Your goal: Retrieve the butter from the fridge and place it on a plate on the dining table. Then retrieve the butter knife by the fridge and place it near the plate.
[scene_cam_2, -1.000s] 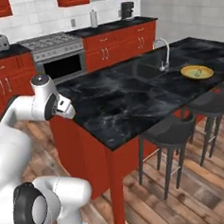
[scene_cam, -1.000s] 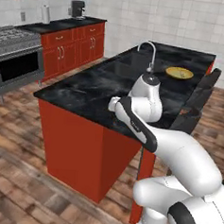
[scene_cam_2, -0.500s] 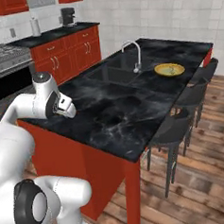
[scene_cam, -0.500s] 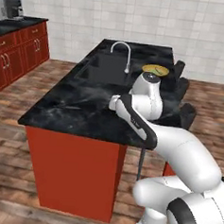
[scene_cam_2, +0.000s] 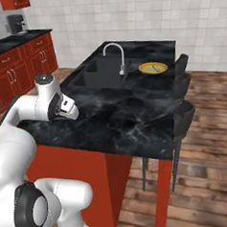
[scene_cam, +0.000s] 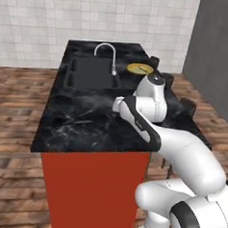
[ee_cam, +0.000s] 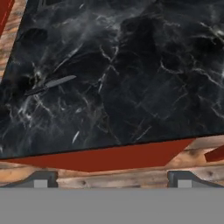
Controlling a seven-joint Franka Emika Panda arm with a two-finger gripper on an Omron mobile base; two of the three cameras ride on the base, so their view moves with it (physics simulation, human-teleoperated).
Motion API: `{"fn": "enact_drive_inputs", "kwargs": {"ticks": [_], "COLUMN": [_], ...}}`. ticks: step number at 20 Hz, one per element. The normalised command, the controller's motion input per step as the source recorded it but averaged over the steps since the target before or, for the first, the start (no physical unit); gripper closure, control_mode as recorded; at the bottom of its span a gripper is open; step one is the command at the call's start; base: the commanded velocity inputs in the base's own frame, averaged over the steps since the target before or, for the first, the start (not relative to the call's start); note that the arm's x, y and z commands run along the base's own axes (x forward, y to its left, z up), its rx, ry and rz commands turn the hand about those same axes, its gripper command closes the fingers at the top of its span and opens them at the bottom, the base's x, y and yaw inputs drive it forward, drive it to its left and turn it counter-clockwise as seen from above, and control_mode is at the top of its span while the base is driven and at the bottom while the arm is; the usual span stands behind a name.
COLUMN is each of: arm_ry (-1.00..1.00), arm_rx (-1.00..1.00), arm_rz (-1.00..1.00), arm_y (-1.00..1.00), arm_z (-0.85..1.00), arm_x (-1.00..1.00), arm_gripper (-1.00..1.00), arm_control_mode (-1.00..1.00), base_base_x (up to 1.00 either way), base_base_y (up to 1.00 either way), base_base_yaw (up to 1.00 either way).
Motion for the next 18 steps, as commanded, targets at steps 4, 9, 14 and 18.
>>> {"fn": "enact_drive_inputs", "kwargs": {"ticks": [4,9,14,18], "arm_ry": [0.0,0.0,0.0,0.0], "arm_rx": [0.0,0.0,0.0,0.0], "arm_rz": [0.0,0.0,0.0,0.0], "arm_y": [0.0,0.0,0.0,0.0], "arm_z": [0.0,0.0,0.0,0.0], "arm_x": [0.0,0.0,0.0,0.0], "arm_gripper": [-1.0,-1.0,-1.0,-1.0], "arm_control_mode": [1.0,1.0,1.0,1.0], "base_base_x": [0.21,0.2,0.35,0.4], "base_base_y": [1.0,0.94,0.43,0.16], "base_base_yaw": [-0.26,-0.21,-0.19,-0.1]}}
